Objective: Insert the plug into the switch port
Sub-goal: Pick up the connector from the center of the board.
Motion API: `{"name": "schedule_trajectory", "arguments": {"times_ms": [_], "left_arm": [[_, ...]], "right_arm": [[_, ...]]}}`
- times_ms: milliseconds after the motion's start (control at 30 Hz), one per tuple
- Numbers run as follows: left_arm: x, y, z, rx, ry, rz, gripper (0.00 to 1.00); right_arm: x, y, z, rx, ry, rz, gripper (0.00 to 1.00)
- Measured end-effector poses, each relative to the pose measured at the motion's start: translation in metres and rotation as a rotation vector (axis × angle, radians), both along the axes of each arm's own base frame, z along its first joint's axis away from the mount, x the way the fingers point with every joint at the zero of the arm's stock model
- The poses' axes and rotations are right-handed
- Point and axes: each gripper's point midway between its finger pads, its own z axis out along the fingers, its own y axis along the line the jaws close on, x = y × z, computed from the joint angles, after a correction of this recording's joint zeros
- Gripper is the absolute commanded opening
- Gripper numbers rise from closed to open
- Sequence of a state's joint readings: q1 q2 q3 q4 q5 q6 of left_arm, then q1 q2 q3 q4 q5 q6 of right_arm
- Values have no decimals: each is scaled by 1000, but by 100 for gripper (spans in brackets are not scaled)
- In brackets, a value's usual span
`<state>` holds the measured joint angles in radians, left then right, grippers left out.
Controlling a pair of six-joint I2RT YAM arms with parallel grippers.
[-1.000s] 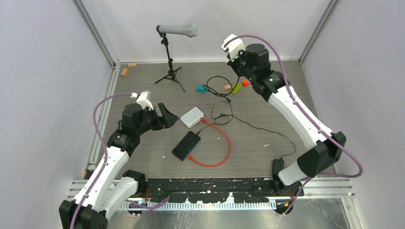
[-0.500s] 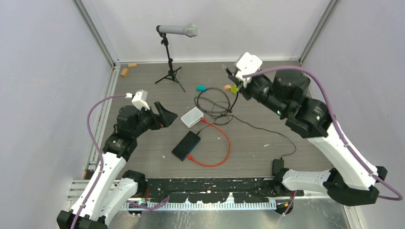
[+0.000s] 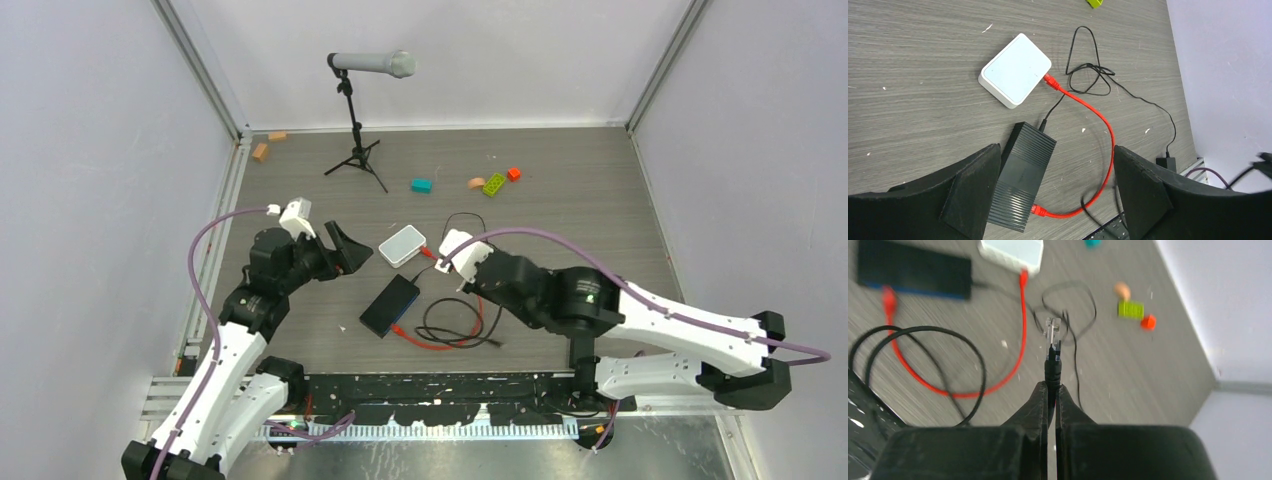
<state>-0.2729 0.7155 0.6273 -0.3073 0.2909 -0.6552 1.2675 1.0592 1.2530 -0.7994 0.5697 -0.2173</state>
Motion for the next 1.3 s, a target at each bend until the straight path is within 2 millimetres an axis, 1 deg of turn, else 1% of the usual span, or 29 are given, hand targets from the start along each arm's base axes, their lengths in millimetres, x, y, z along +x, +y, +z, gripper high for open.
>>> {"name": "schedule_trajectory", "arguments": {"times_ms": [67,133,200,300,367,467,567,633,700,867,967,1067,1133,1200,1267,1300], "left_arm": [[-1,0,-2,1,4,-2,84],[-1,0,-4,2,9,-1,84],[-1,0,-7,2,14,-2,84],[-3,-1,-12,-7,33,-2,84],[-4,-1,-14,-10,42,-3,84],[-4,-2,-16,-12,52,-7,84],[-4,-3,-17,-12,55,-7,84],[-4,-3,-17,-13,54,-8,84],[-4,-3,-17,-13,55,-9,84],[-4,-3,-19,-12,59,-8,84],[-5,-3,-22,-13,68,-8,84],[-5,-3,-25,-12,73,-8,84],[-6,-3,-27,-11,76,-10,84],[-7,-3,-29,-11,82,-14,84],[-7,-5,-32,-14,88,-22,84],[-8,-6,-33,-16,91,-29,84]], "right_arm": [[1,-14,-35,-82,25,-61,0],[2,-26,-50,-111,32,-106,0],[2,-35,-49,-95,19,-143,0],[7,-50,-33,-31,-26,-208,0],[11,-57,-28,-14,-48,-254,0],[20,-64,-30,-21,-54,-317,0],[28,-64,-39,-32,-44,-358,1],[30,-62,-42,-20,-34,-354,1],[27,-52,-43,19,-11,-309,1],[9,-20,-41,141,64,-115,1],[0,-1,-50,152,108,-22,1],[2,10,-77,89,137,-9,1],[6,13,-100,31,152,-27,0],[11,12,-127,-34,164,-66,0],[14,10,-148,-74,172,-98,0],[14,9,-155,-81,176,-110,0]]}}
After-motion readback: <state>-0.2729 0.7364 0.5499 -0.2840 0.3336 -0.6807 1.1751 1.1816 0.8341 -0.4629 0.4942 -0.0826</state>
